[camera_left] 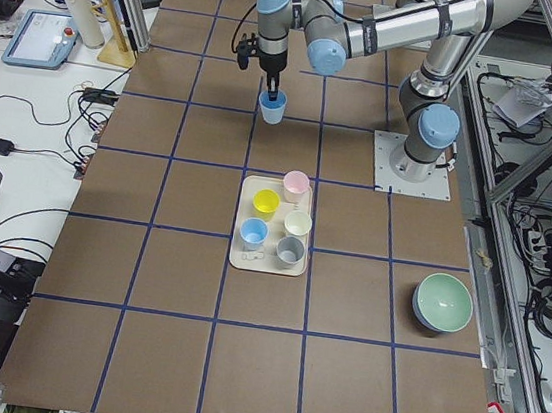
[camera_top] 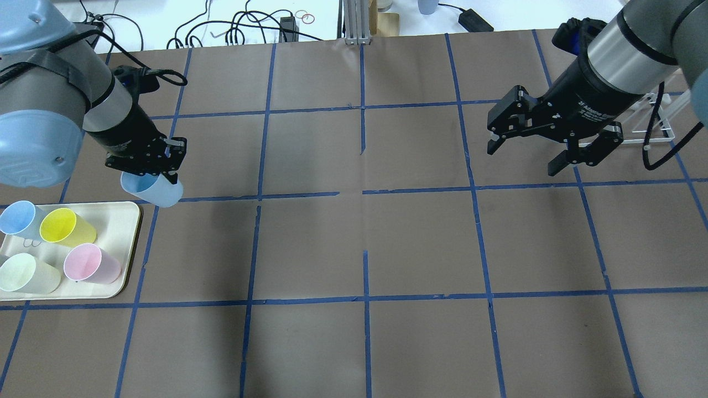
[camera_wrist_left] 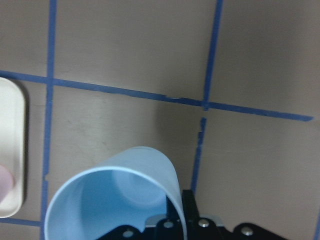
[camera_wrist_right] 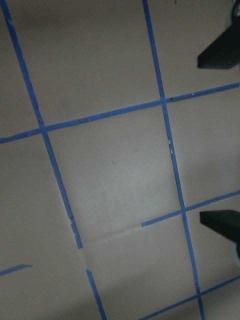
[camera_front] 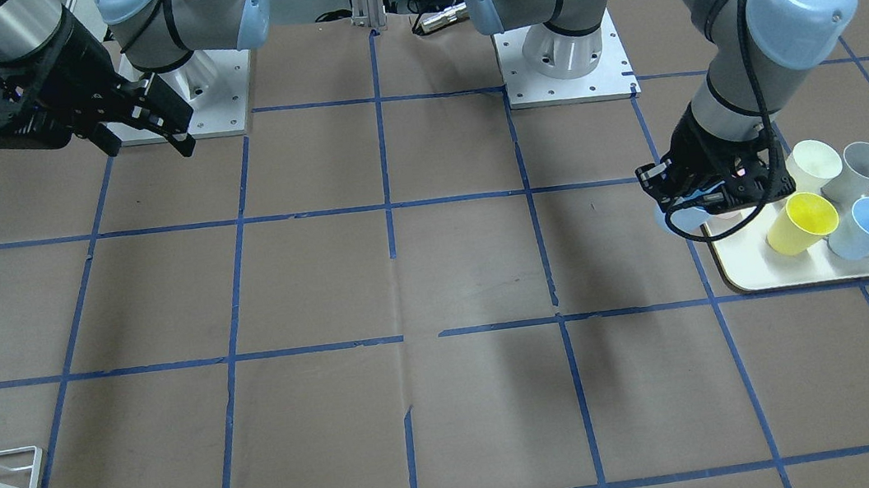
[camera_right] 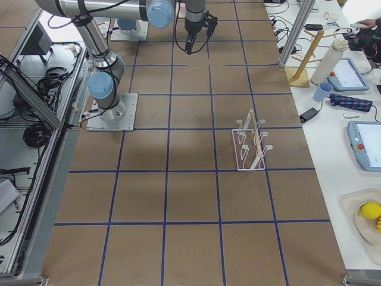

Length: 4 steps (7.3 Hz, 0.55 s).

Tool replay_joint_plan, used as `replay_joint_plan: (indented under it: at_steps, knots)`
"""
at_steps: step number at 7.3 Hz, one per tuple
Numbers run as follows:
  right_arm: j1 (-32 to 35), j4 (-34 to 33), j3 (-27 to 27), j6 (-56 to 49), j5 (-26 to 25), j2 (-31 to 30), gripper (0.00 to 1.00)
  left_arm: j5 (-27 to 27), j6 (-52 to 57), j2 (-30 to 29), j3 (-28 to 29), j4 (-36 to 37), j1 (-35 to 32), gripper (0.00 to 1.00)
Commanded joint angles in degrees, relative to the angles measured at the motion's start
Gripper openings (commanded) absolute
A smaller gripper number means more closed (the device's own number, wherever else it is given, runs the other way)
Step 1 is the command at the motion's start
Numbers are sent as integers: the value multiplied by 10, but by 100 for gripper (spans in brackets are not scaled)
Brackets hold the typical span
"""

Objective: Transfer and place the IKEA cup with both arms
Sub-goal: 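Lower the cup with the left gripper onto the white tray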

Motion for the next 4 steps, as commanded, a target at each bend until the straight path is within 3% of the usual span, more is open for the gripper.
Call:
replay_joint_plan:
  at_steps: [1, 4]
  knots:
    - [7, 50, -36, 0, -77, 3, 100, 38, 68, -55, -32, 91, 61, 0]
    - [44, 20, -29, -2, -75, 32, 100, 45, 145, -80, -73, 166, 122, 0]
